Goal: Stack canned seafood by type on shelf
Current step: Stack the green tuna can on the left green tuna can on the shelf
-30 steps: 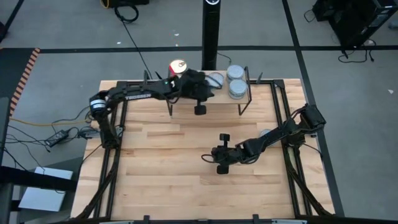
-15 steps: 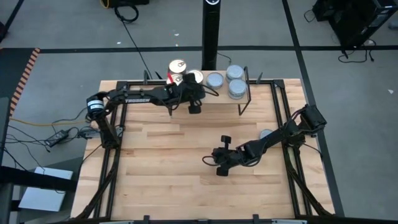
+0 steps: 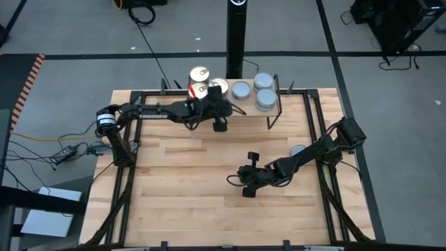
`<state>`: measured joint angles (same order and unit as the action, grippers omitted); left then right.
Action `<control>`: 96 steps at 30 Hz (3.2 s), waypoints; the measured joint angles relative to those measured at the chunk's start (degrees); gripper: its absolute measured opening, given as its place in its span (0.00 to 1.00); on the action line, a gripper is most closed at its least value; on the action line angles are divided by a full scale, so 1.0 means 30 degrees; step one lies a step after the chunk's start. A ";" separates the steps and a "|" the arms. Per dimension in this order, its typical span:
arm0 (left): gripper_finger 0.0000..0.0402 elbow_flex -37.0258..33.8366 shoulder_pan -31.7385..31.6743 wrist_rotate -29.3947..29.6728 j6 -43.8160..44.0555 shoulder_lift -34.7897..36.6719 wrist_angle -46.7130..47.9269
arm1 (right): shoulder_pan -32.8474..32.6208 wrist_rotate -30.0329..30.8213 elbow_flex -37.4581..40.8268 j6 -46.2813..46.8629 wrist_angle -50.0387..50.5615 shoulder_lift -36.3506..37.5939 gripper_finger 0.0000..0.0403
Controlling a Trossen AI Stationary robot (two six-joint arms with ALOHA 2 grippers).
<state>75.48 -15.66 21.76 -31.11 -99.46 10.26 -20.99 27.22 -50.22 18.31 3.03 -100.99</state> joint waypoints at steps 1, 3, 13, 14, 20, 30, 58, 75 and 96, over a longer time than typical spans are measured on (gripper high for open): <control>0.01 0.0000 0.0211 -0.0056 -0.0003 0.0003 -0.0022 | 0.0000 0.0000 0.0000 0.0000 -0.0010 0.0005 0.01; 0.01 -0.0007 0.0570 -0.0329 0.0016 0.0185 0.0181 | 0.0000 -0.0007 0.0000 0.0000 -0.0014 0.0000 0.01; 0.01 -0.3413 0.1784 -0.6981 0.3024 0.1590 -0.6331 | -0.0552 0.0415 -0.0007 0.0139 -0.0096 0.0007 0.01; 0.01 -0.4231 0.1974 -0.6992 0.3029 0.1791 -0.7190 | -0.0599 0.0483 -0.0007 0.0229 -0.0089 0.0007 0.01; 0.01 -0.8901 0.3056 -0.6918 0.3434 0.3397 -1.2481 | -0.0557 0.0435 -0.0015 0.2183 -0.0166 0.0007 0.03; 0.01 -1.5342 0.5319 -0.6592 0.3563 0.7023 -1.8543 | 0.0212 -0.2127 -0.0015 0.4717 -0.0513 0.0007 0.05; 0.01 -1.9496 0.5631 -0.6091 0.4444 0.7490 -2.3066 | -0.0729 -0.8371 -0.6852 1.0504 2.6261 0.1091 0.02; 0.01 -1.9489 0.5631 -0.6098 0.4454 0.7490 -2.3044 | 0.3469 -0.8960 0.1110 1.4311 2.2984 0.6575 0.01; 0.01 -1.9489 0.5631 -0.6105 0.4532 0.7475 -2.2877 | 0.4452 -0.8666 0.2377 1.2082 1.6926 0.6543 0.01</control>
<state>17.02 1.23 3.44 -17.52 -77.03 -58.37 -7.64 1.22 -43.08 54.55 53.81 -81.36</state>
